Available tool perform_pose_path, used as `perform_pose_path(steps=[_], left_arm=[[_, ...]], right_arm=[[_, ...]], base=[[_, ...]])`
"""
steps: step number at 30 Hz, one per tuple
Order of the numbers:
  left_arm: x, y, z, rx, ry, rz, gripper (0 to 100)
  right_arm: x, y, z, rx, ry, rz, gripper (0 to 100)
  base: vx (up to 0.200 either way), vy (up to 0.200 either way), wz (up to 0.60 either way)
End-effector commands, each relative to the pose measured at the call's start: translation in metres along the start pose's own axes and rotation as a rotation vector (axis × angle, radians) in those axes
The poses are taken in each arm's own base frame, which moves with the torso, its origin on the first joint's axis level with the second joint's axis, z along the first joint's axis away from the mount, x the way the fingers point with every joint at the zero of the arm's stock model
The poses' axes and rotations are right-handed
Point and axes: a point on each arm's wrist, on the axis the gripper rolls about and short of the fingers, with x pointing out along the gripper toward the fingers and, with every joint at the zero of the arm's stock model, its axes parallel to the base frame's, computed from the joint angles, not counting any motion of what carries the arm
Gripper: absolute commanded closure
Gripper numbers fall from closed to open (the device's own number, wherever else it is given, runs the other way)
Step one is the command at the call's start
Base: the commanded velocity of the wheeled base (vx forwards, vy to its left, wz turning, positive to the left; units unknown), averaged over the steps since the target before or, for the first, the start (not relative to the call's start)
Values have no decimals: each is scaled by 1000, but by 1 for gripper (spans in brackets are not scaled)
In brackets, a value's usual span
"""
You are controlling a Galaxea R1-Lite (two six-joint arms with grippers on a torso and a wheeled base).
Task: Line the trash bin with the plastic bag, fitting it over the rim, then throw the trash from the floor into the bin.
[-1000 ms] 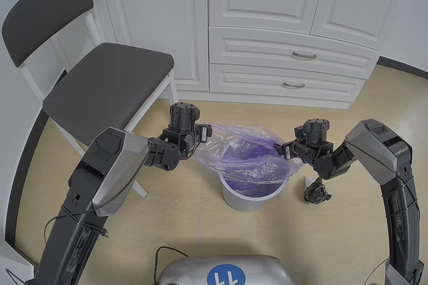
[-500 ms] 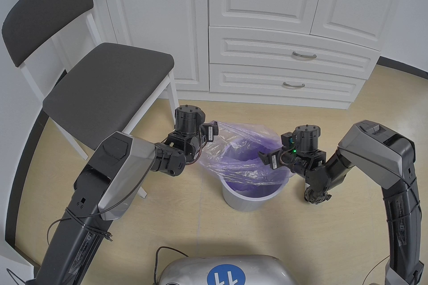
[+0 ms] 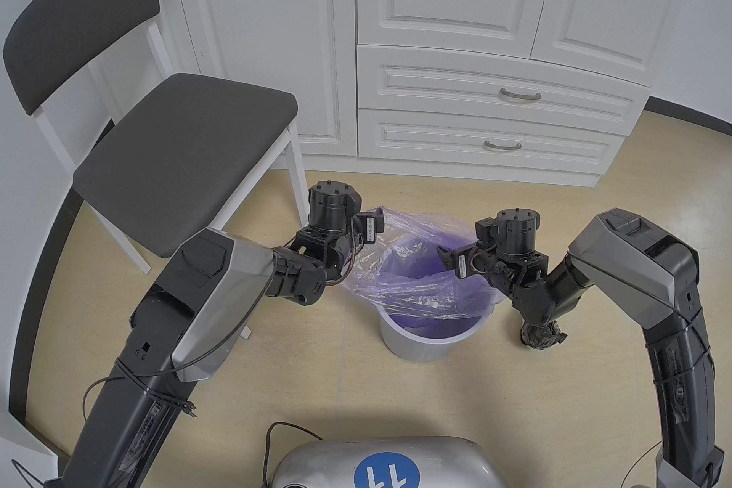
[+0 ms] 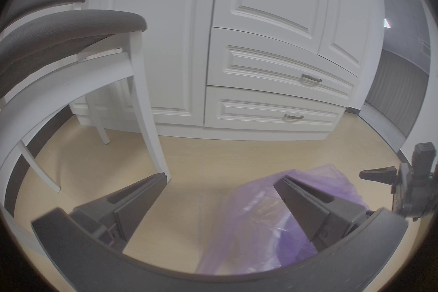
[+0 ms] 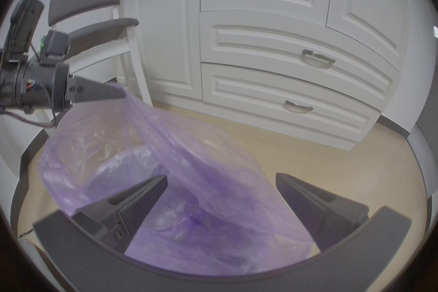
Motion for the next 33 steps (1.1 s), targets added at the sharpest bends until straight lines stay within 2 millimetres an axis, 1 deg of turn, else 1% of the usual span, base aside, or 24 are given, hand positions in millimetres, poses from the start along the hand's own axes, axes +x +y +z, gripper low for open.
perform_pose_path(steps=[1, 4, 5, 8, 12, 15, 19, 22, 23, 25, 27, 30, 33], left_arm=[[-1, -3, -1, 0, 1, -4, 0], [-1, -6, -1, 1, 0, -9, 0], [-2, -6, 0, 0, -5, -11, 0], [-2, -7, 1, 1, -6, -11, 0], [-3, -7, 4, -1, -10, -12, 0], [-3, -7, 5, -1, -13, -12, 0], [-4, -7, 6, -2, -16, -13, 0], [-3, -5, 2, 1, -3, -10, 0], [-3, -5, -1, 3, 2, -9, 0], [-3, -4, -2, 1, 4, -7, 0], [-2, -3, -3, 2, 6, -4, 0], [-1, -2, -4, 3, 8, -2, 0], [0, -1, -7, 6, 13, 0, 0]], right_arm=[[7, -2, 0, 17, -9, -21, 0], [7, -1, -6, 13, 11, -23, 0], [8, 0, -13, 7, 29, -21, 0], [10, 0, -17, 4, 43, -21, 0], [13, -6, -22, 4, 80, -30, 0], [23, -16, -25, 13, 77, -54, 0], [32, -31, -18, 26, 38, -101, 0], [34, -40, -9, 36, 8, -135, 0], [35, -47, -4, 41, -11, -154, 0], [35, -51, -1, 44, -17, -162, 0], [38, -59, 4, 50, -41, -189, 0], [42, -64, 8, 58, -65, -207, 0], [47, -60, 6, 67, -79, -203, 0]], base=[[0, 0, 0], [0, 0, 0], [0, 0, 0], [0, 0, 0], [0, 0, 0], [0, 0, 0], [0, 0, 0], [0, 0, 0], [0, 0, 0], [0, 0, 0], [0, 0, 0], [0, 0, 0], [0, 0, 0]])
